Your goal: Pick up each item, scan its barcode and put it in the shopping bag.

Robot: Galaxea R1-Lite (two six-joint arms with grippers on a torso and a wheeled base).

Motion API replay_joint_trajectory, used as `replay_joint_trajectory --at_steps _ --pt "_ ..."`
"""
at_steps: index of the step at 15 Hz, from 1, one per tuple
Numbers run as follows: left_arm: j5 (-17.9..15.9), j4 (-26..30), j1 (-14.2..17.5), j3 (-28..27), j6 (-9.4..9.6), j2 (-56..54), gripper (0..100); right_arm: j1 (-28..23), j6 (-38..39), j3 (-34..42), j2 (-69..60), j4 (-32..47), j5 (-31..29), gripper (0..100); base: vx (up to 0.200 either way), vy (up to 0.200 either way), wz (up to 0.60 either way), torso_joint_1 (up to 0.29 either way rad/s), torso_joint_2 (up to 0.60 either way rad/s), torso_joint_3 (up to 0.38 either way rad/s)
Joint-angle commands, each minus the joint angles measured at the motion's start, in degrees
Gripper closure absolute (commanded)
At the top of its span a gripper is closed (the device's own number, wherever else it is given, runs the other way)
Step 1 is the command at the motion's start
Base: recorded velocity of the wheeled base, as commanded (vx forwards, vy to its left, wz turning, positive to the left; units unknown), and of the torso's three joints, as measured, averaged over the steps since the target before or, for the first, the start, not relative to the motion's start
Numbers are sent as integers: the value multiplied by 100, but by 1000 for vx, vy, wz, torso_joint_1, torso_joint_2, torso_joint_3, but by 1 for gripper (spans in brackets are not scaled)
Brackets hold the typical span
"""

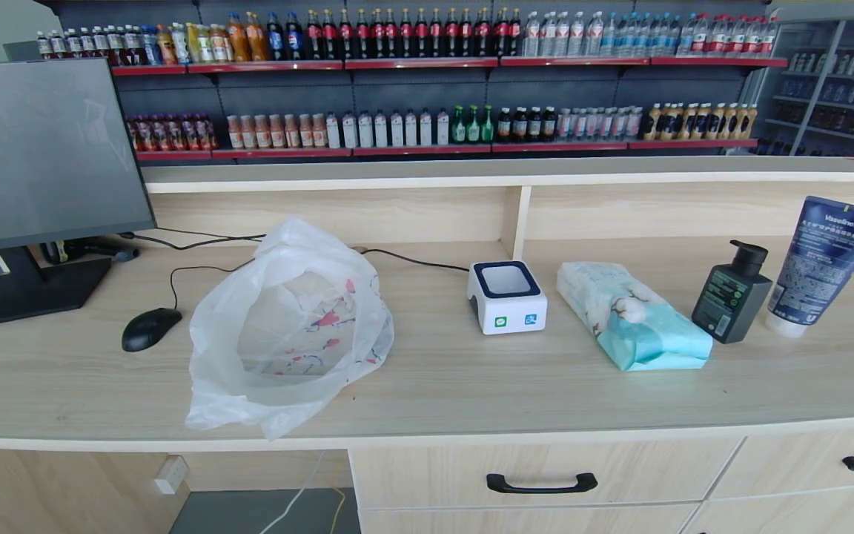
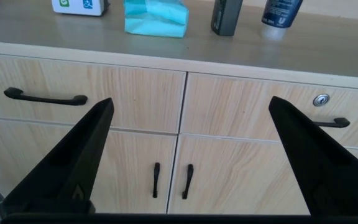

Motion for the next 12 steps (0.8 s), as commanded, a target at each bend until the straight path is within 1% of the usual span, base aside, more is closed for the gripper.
replay_joint_trajectory --at_steps 1,11,12 --pt "0 1 -9 -4 -3 -2 100 -3 -17 7 -2 -2 19 0 0 0 0 0 0 0" --pt "0 1 0 -4 -3 -2 100 -3 -26 16 -2 -90 37 0 0 0 0 0 0 0" --pt "0 1 0 -4 -3 -2 100 6 -17 -538 85 -564 54 0 0 0 0 0 0 0"
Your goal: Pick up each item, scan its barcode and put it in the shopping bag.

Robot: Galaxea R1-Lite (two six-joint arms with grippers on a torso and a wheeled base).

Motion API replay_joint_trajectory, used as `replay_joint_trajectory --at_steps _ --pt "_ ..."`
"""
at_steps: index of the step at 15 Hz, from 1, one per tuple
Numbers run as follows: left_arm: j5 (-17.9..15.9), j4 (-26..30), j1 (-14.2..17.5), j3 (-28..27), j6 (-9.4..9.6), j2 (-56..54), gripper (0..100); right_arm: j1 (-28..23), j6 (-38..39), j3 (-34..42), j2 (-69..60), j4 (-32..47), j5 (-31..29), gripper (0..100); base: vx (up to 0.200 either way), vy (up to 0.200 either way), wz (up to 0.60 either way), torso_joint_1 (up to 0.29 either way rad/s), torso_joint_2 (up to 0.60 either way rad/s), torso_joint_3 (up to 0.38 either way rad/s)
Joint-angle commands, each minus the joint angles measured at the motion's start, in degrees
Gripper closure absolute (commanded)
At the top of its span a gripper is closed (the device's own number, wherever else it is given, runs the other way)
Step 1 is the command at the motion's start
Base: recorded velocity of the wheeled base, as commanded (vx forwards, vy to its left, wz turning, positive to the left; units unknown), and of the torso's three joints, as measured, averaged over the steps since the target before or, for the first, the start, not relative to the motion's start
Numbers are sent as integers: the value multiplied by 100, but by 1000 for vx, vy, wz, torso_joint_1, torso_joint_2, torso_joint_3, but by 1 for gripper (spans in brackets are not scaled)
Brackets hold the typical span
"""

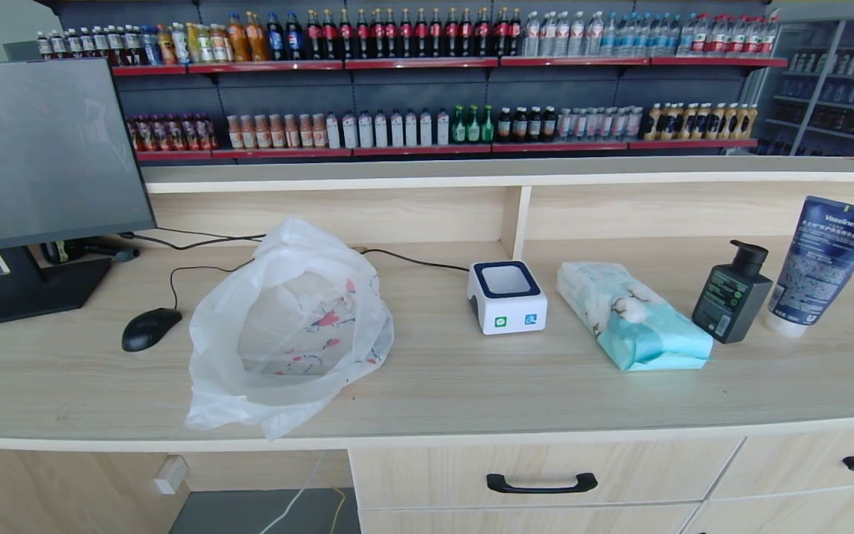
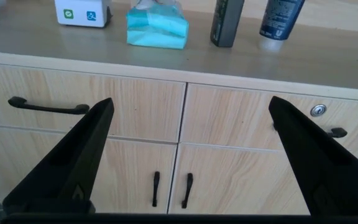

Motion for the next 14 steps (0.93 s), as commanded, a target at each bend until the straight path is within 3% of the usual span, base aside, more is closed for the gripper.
replay_joint_trajectory --at_steps 1,3,8,14 --pt "0 1 -6 -1 -3 0 100 32 84 -1356 845 -461 22 0 0 0 0 0 0 0" --pt "0 1 -6 -1 -3 0 100 111 75 -2147 1601 -355 250 0 0 0 0 0 0 0" --pt "0 1 -6 -1 -3 0 100 243 -75 -2903 2955 -338 364 0 0 0 0 0 0 0" --pt "0 -7 2 -1 -3 0 100 770 -365 -3061 4897 -399 558 0 0 0 0 0 0 0"
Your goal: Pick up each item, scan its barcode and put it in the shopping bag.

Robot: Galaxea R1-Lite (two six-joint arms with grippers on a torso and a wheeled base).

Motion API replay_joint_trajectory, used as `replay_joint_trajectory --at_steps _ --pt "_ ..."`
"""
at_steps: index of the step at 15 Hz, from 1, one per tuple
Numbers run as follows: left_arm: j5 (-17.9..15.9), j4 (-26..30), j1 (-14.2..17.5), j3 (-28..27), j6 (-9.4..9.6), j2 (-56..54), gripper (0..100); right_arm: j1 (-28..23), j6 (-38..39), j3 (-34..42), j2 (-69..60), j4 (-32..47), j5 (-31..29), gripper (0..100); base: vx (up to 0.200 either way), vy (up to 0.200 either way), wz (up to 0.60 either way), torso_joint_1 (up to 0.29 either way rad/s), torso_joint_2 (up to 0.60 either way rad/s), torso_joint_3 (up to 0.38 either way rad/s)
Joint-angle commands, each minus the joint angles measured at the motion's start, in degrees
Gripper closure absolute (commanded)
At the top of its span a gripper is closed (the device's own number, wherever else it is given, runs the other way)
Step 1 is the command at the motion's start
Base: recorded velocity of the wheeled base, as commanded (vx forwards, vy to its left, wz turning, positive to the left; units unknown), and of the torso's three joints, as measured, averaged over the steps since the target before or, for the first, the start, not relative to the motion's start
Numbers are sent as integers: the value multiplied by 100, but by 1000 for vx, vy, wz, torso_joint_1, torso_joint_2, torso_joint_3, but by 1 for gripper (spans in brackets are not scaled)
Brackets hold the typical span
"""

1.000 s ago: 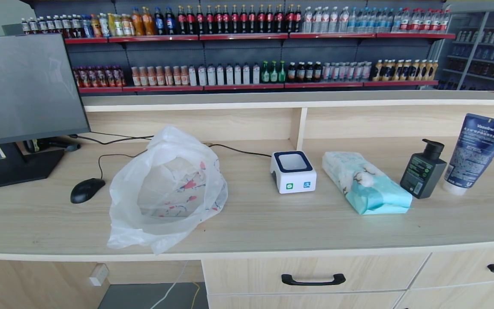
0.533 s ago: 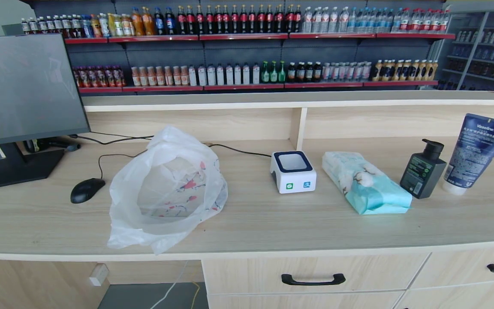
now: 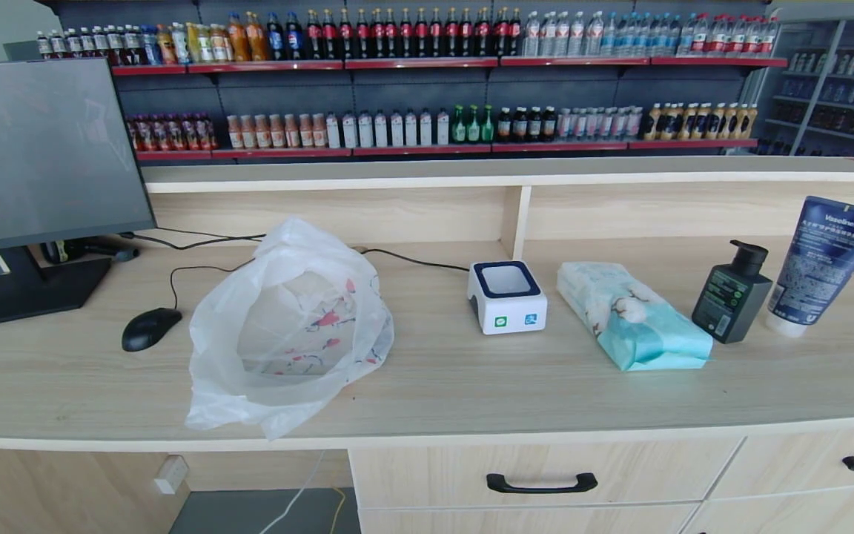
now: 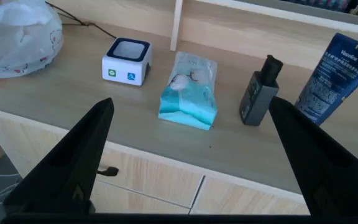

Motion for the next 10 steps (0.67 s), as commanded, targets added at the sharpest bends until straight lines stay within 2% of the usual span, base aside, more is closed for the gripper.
replay_joint_trajectory --at_steps 1,4,10 --pt "0 1 -4 5 -2 -2 100 170 -237 -51 1194 -43 8 0 0 0 0 0 0 0" --pt "0 1 5 -4 -2 -2 100 443 -272 -368 2091 -25 -1 0 0 0 0 0 0 0" --pt "0 1 -4 -4 -2 -2 100 460 -210 -1027 3506 -16 -9 0 0 0 0 0 0 0"
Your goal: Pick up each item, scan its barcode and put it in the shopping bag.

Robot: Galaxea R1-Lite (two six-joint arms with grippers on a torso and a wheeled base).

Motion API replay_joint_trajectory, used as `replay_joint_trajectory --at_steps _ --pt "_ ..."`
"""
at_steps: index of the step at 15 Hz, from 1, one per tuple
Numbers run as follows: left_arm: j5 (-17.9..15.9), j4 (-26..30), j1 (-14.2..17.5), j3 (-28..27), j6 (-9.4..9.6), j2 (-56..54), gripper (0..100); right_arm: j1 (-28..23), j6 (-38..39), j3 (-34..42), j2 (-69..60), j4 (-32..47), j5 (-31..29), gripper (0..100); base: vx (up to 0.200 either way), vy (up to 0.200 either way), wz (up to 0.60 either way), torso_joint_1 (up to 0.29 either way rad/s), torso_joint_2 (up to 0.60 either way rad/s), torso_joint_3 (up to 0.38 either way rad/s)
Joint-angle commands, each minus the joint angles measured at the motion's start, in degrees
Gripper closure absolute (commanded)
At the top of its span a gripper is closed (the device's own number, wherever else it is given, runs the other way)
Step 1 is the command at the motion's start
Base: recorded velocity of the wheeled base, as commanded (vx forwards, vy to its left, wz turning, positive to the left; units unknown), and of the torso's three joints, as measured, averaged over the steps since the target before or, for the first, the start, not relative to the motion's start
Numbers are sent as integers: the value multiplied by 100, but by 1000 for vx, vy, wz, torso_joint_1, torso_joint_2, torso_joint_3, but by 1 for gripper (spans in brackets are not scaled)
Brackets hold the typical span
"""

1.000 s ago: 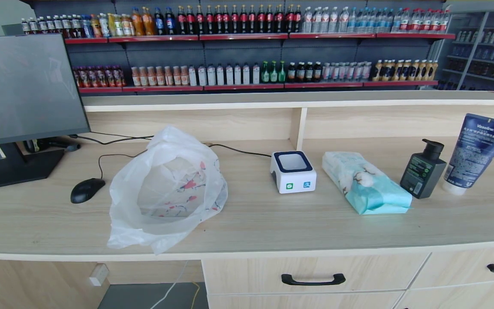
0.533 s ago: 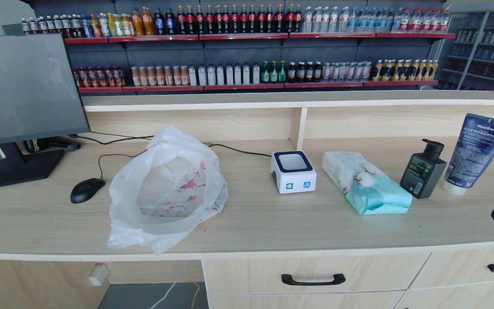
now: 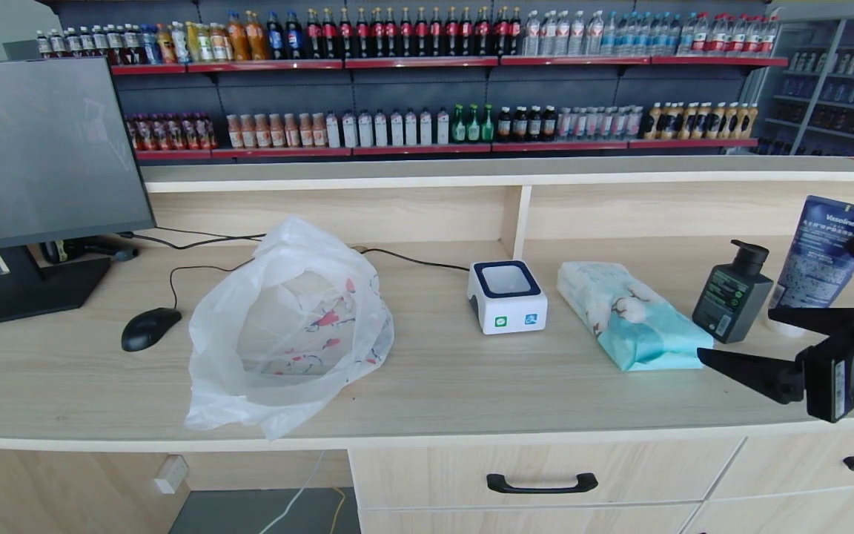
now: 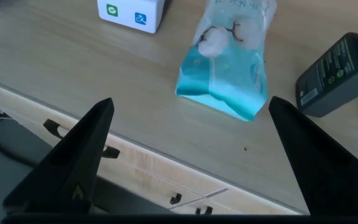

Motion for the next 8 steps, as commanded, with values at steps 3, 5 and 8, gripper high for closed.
replay_joint_trajectory --at_steps 3,5,8 --pt "0 -1 -6 -1 -2 -2 100 5 221 -797 1508 1 -194 0 0 0 0 0 0 0" --pt "0 -1 2 7 -2 -2 100 -21 379 -1122 1886 1 -238 0 0 0 0 0 0 0" --pt "0 -1 2 7 -2 -2 100 -21 880 -1623 2360 -17 -554 0 0 0 0 0 0 0"
